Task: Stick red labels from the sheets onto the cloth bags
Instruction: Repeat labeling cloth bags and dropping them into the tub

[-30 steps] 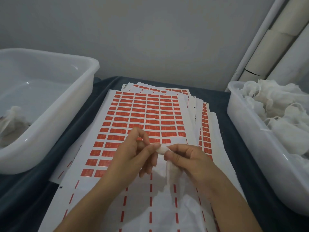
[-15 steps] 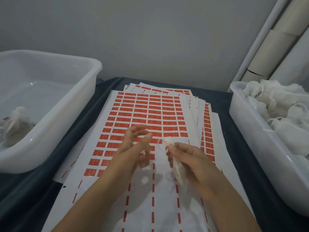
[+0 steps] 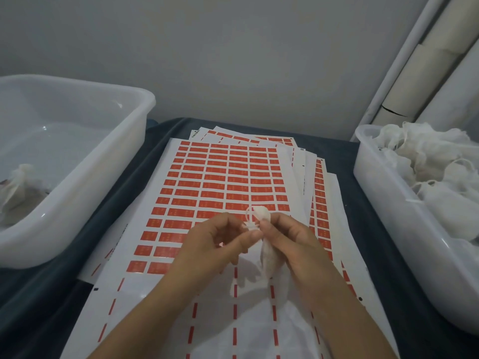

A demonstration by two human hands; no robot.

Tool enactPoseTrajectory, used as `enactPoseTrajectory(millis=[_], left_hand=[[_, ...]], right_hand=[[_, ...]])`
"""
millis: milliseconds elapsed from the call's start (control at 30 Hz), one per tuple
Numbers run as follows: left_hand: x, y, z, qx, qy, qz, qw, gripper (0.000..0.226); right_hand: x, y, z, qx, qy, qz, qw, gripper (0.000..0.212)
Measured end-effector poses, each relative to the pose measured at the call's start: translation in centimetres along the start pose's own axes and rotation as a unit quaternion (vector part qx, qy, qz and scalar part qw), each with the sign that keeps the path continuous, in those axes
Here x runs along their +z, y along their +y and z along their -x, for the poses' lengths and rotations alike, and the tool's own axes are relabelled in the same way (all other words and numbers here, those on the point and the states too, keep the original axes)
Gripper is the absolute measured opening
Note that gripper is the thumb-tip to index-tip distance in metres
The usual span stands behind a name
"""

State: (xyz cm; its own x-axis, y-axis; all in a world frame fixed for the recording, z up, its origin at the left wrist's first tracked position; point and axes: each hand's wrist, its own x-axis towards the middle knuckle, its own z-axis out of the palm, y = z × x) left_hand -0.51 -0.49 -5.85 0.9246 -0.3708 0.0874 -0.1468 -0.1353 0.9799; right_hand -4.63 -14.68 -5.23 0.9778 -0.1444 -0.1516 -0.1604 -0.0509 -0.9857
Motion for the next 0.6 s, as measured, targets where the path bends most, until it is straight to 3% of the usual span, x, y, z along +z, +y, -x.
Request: enactPoseTrajectory(millis=[300,433,600], left_hand=[[-0.2,-0.2,0.0,0.017,-0.002,0.034,0.999,0.031],[-2.0,0.0,-0.4,-0.036,0.086,0.163,0.982,0.032],[-2.3,0.4,-0.5,-0.076,0.125,0.353,0.924,0.027]], right_hand=[[0.4,0.1,0.2,-0.017,-0.024,0.007,1.000,0.029],[-0.2,0.2,-0.1,0.011,-0.043,0.013,0.999,0.030],[0.3,0.1,-0.2,0.012,-0.105,0.010,0.994,0.036]])
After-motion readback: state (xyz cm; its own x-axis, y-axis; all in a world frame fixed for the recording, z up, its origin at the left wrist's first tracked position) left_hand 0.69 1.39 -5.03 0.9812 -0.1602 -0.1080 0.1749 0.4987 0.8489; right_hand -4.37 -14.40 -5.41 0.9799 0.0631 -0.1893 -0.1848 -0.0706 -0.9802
